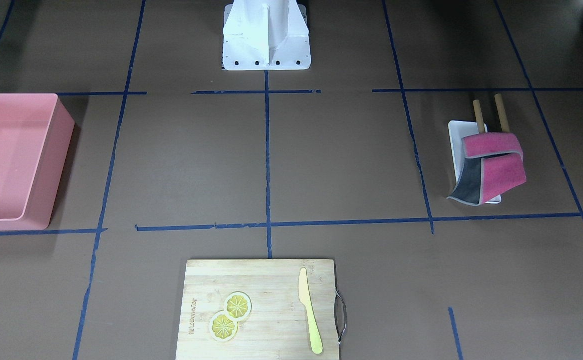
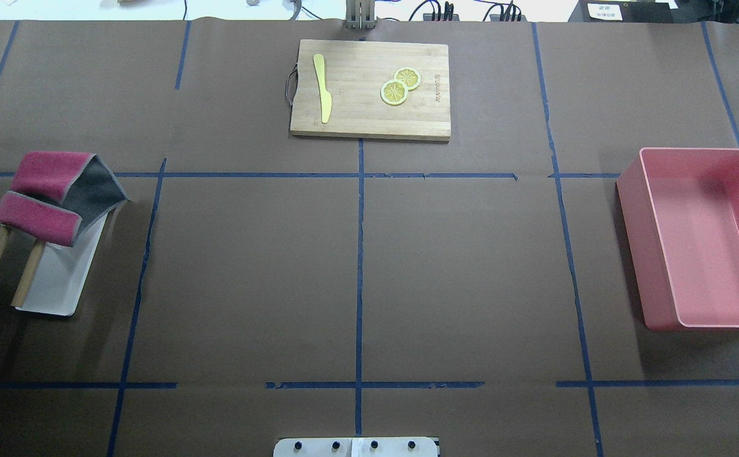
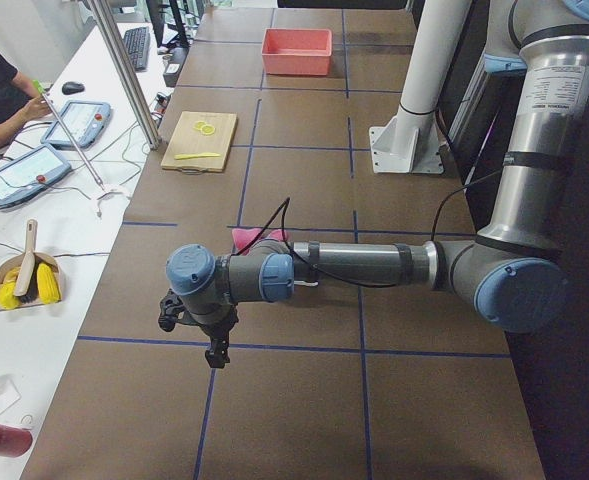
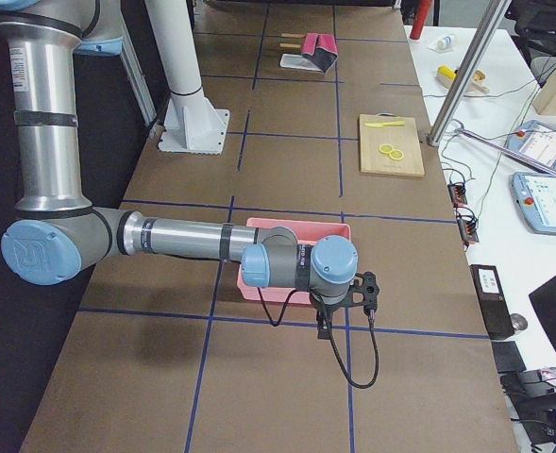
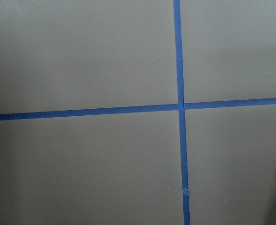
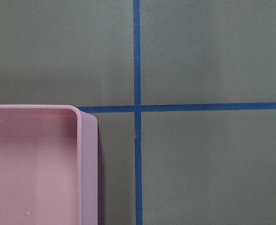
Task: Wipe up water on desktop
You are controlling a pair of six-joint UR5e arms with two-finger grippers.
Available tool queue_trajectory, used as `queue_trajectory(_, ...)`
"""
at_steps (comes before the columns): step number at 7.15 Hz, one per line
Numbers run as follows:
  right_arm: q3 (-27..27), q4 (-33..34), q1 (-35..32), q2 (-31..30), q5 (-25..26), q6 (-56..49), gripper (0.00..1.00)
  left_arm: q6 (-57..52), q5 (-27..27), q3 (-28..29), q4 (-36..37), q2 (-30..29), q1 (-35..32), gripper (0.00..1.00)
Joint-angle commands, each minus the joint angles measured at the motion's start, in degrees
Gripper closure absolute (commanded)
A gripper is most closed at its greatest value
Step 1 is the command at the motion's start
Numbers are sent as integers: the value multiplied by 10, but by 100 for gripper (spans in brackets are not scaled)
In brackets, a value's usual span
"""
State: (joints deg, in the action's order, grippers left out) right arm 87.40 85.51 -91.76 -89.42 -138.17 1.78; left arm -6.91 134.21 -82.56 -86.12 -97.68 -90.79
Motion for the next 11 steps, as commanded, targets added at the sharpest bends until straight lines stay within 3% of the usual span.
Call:
queue_trajectory(1, 1, 0, 0, 3, -1, 0, 0, 1, 0, -15, 0, -1, 0, 0)
queue_trajectory(4, 17, 0, 0, 6, -3, 0, 0, 48, 21, -104, 0, 1, 8, 0)
queue_trajectory(6, 22, 0, 0, 4, -3, 1, 0, 110, 121, -119, -11, 3, 73, 0)
queue_trajectory(8, 22, 1, 1, 5, -3, 1, 0, 314, 119, -144, -132, 13, 132, 0)
queue_trajectory(9, 22, 1, 1, 5, -3, 1, 0, 373, 114, -130, -216, 31, 172, 0)
queue_trajectory(11, 22, 1, 1, 6, -4, 1, 0, 414, 112, -131, -237, 32, 200, 0)
